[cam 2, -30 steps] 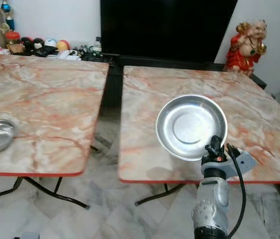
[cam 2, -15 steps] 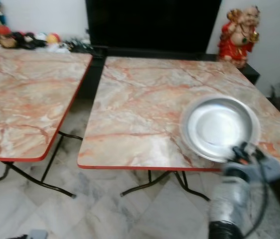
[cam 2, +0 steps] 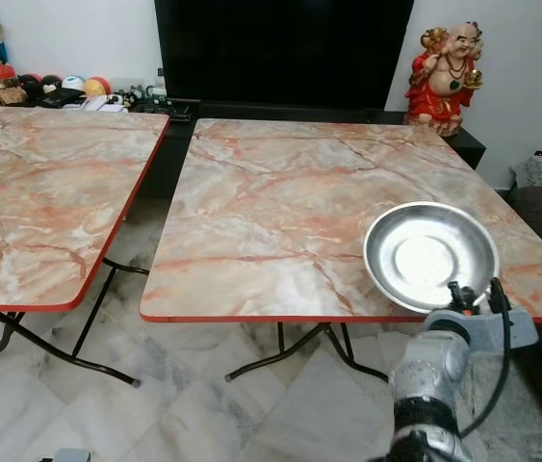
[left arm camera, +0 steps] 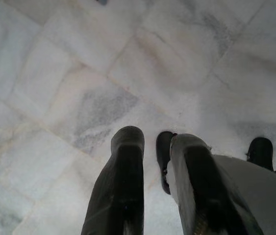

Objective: Setting the table

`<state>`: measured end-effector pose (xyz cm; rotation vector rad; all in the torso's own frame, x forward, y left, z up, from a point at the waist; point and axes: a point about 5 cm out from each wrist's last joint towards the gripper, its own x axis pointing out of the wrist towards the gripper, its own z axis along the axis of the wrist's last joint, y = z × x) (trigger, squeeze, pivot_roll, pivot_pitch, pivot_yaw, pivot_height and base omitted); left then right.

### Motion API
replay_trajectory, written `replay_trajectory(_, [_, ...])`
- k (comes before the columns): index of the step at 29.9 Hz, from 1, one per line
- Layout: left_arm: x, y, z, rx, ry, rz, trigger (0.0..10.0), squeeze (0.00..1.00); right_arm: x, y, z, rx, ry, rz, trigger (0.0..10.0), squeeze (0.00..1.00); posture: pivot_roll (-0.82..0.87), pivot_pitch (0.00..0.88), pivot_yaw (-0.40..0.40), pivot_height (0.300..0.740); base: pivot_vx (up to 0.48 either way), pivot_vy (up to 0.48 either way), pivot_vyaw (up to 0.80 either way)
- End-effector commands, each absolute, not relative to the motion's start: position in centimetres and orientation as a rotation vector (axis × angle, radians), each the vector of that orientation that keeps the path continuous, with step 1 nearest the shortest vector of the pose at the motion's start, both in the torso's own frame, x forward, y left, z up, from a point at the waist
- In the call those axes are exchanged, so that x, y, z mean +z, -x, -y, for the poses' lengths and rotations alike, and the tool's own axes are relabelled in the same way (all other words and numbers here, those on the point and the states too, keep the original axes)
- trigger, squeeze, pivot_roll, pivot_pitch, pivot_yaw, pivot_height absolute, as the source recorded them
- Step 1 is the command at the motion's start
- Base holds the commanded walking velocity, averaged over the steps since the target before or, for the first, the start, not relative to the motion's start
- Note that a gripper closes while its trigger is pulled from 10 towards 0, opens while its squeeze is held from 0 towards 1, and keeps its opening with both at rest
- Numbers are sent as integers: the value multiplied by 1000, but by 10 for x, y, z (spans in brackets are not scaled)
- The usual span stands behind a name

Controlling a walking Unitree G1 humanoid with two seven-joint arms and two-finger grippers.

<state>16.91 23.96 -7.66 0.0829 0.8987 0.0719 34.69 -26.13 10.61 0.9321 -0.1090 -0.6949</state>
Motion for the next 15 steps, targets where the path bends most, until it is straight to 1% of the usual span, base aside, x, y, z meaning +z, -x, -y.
replay_trajectory(1, [-78, -165, -242, 72, -88, -911, 10000, 0, 116, -353, 263, -692, -930, 126, 10000, 0, 110, 8, -62, 740, 0, 0, 0])
replay_trajectory(6, [-77, -165, -243, 93, -75, -894, 10000, 0, 123, -360, 247, -597, -878, 152, 10000, 0, 115, 12, -64, 740, 0, 0, 0])
replay_trajectory(10, [-78, -164, -244, 95, -74, -895, 10000, 0, 120, -359, 245, -591, -877, 163, 10000, 0, 110, 15, -61, 740, 313, 0, 0])
replay_trajectory(15, [-79, -160, -243, 100, -73, -905, 10000, 0, 117, -354, 249, -599, -867, 177, 10000, 0, 107, 15, -65, 740, 347, 0, 0])
